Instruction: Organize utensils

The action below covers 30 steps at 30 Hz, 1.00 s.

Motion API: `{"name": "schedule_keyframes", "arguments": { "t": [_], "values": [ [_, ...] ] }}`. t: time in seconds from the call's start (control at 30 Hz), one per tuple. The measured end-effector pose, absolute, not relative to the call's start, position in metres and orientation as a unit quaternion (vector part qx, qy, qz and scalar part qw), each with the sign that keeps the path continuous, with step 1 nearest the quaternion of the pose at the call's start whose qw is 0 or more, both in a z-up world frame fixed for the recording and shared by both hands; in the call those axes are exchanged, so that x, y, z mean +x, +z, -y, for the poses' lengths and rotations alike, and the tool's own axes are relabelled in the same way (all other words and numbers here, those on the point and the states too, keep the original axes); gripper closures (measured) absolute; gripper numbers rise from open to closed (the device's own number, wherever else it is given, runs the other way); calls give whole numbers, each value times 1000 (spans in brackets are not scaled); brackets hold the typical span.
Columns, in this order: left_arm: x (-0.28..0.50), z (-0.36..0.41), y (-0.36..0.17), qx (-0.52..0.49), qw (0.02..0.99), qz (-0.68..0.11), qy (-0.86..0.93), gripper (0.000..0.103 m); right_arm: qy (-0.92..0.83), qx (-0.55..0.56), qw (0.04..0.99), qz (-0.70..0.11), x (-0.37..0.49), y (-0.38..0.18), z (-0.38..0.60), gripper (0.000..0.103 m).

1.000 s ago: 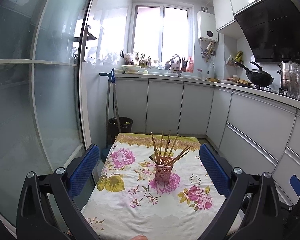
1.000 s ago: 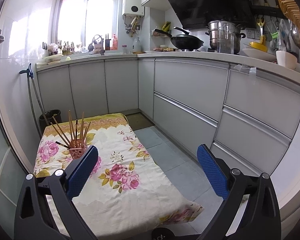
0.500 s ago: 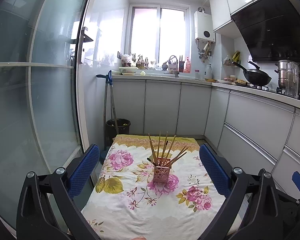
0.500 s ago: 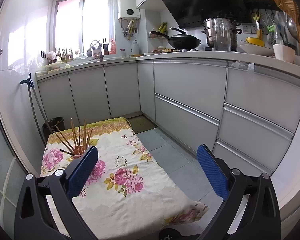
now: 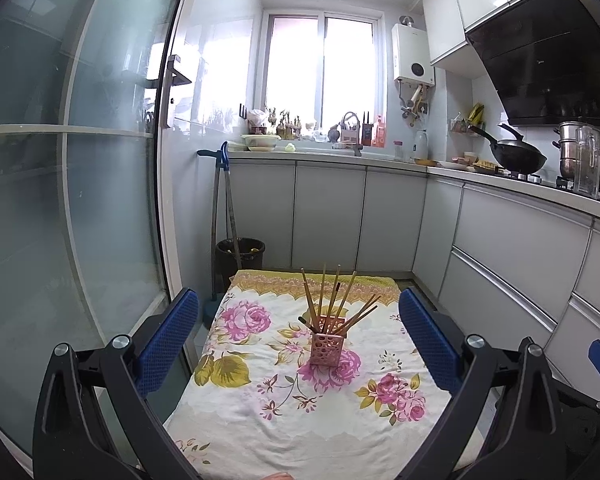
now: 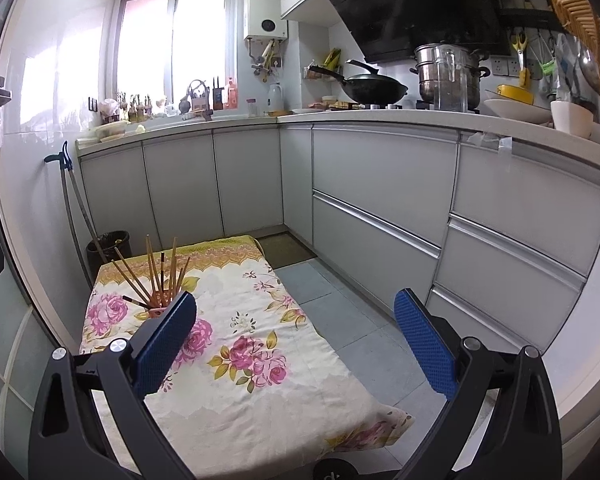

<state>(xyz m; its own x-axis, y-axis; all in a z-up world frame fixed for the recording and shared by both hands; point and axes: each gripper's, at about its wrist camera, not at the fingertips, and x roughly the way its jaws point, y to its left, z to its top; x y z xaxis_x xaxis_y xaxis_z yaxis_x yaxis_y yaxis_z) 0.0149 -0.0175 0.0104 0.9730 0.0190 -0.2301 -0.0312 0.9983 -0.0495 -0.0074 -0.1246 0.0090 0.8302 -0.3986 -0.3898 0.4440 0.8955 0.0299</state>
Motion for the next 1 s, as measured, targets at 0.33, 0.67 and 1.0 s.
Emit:
{"name": "schedule_keyframes", "arguments": {
  "t": [0.33,0.67,1.0],
  "values": [
    [18,15,5,-25,992,-124,24,7,-222,76,959,-156,-16,25,124,6],
    [16,18,5,-22,991,-126,26,7,-220,88,961,-145,-22,29,129,6],
    [17,16,5,-23,991,-129,28,7,-212,88,962,-146,-22,29,127,6]
  ]
}}
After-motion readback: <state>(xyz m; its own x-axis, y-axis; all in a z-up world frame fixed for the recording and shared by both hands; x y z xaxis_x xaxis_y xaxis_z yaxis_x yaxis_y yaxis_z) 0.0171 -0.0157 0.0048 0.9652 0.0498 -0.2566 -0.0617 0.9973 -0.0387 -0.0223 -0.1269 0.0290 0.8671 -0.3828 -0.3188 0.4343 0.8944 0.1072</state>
